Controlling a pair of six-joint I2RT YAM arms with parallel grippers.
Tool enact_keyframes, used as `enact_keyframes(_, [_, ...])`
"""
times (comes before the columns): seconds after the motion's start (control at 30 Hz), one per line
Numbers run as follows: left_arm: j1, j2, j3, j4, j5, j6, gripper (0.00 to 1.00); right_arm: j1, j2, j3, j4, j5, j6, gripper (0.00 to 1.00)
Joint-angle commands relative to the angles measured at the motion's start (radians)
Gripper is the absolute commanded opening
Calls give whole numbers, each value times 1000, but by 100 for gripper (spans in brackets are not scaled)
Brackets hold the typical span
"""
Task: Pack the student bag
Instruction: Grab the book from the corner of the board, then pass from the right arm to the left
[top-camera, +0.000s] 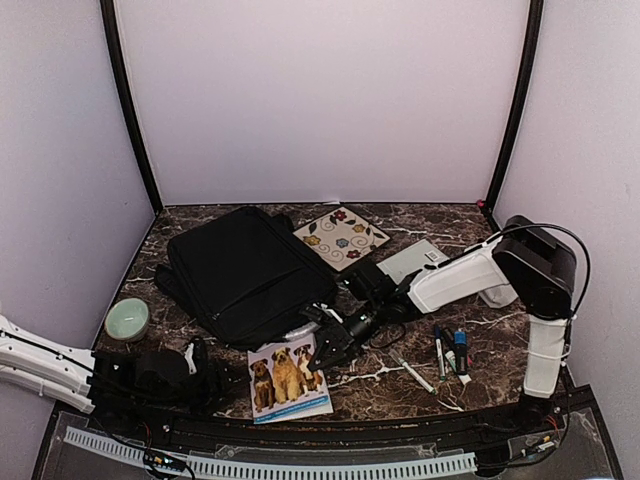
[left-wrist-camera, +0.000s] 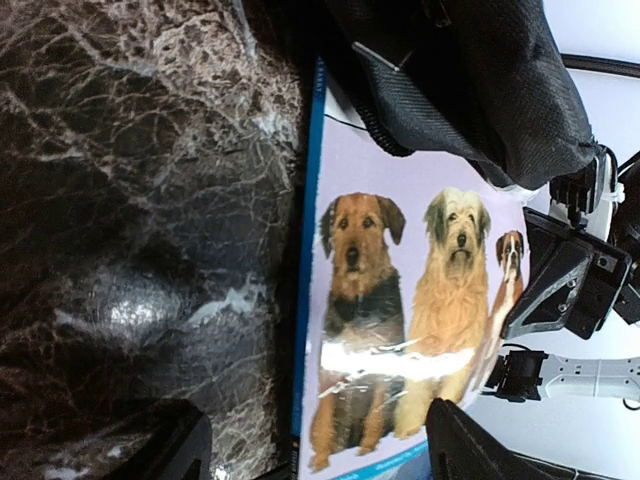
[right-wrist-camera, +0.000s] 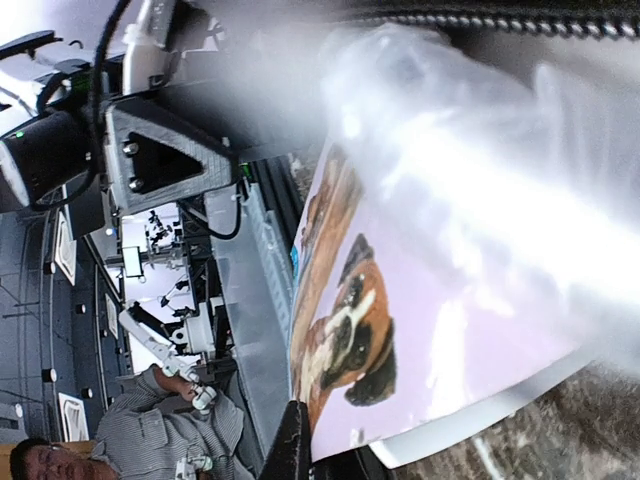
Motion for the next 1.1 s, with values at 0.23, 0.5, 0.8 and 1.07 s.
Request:
enact_keyframes(0.23, [4,145,-129,352,26,116,77,-40,-47,-69,361,-146,271,0])
enact_keyframes(0.5, [13,341,-129,644,75,161,72,-38,-17,-60,359,-144,268,0])
enact_keyframes(0.8, [62,543,-147,941,173,181,36,-38,3,-55,174,-78,116,0])
enact_keyframes(1.07, [62,330,-105,708,198,213,0,-44,-30,13,-228,167,-246,29])
